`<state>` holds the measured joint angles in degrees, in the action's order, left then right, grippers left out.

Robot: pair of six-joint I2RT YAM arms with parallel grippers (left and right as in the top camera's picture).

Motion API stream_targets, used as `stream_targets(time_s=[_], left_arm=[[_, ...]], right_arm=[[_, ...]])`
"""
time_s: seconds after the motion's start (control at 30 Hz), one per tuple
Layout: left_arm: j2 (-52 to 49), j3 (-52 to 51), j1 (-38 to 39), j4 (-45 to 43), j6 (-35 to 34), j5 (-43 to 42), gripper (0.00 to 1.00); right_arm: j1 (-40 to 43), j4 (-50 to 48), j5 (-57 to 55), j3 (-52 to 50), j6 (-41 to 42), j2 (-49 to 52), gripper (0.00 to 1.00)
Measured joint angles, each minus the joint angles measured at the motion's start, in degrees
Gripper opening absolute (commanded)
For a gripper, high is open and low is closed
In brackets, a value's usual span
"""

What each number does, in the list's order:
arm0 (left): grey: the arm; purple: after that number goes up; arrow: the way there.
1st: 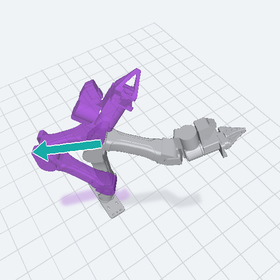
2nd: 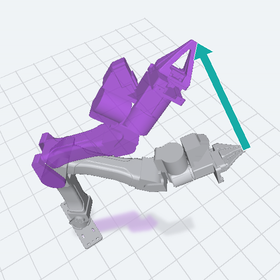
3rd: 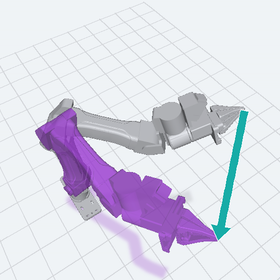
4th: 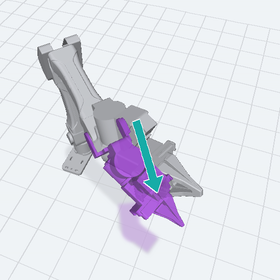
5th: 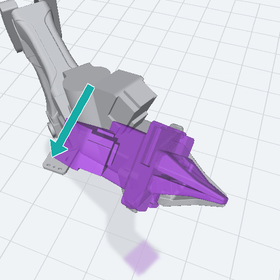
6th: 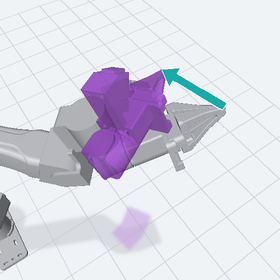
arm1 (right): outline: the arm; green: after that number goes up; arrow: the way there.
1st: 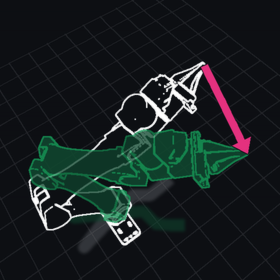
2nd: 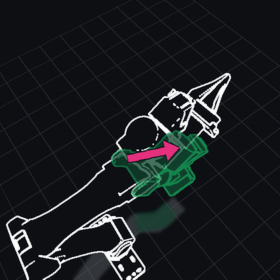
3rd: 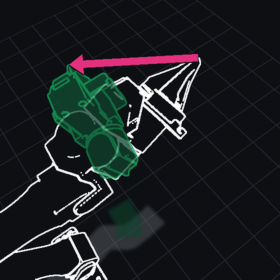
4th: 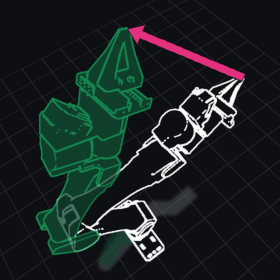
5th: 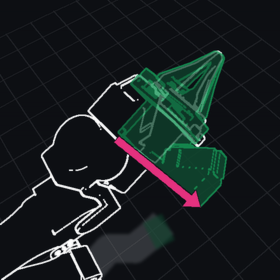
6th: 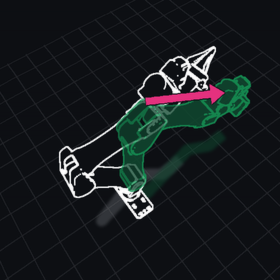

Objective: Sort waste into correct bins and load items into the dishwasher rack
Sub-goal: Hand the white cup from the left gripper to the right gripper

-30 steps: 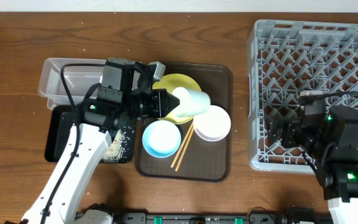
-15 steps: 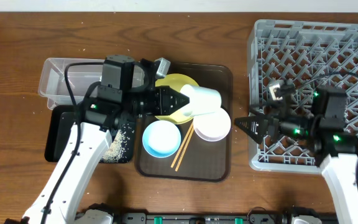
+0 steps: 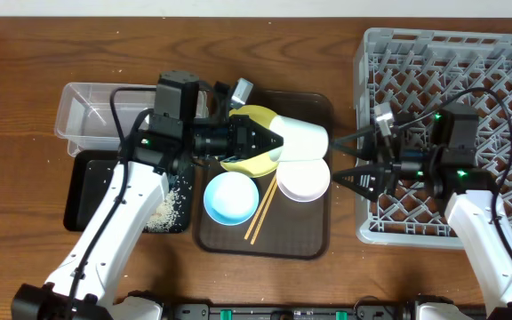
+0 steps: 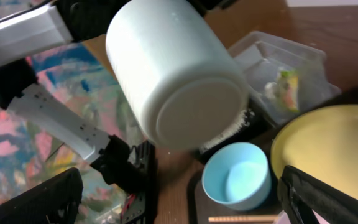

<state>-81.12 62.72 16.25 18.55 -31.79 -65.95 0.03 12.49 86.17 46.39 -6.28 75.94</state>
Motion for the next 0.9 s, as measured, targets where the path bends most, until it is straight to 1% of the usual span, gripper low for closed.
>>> stream_targets(time_s=[0.13, 0.3, 0.5, 0.7, 0.83, 0.9], left_arm=[[-0.04, 0.0, 2.14, -2.64, -1.46, -1.42, 0.06], [-0.04, 0.0, 4.31, -3.26, -2.43, -1.9, 0.06], [-0.04, 0.0, 4.42, -3.34, -2.78, -2.01, 0.06], [-0.04, 0.0, 4.5, -3.34, -2.8, -2.01, 0.06], [-0.04, 0.0, 4.5, -3.32, -2.91, -1.97, 0.06], [-0.04, 0.0, 4.52, -3.34, -2.93, -1.7, 0.06]], right_arm=[[-1.2, -3.48, 0.46, 0.0, 0.46, 0.0, 0.99], [-1.62, -9.49, 1.01, 0.0, 3.23, 0.0, 0.99], [-2.29, -17.7, 1.77, 0.0, 9.42, 0.0, 0.99], [-5.27, -23.78, 2.03, -0.02, 14.34, 0.02, 0.99], [-5.9, -27.19, 2.19, -0.02, 17.53, 0.02, 0.95], [-5.9, -28.24, 2.16, -0.02, 18.78, 0.02, 0.91]])
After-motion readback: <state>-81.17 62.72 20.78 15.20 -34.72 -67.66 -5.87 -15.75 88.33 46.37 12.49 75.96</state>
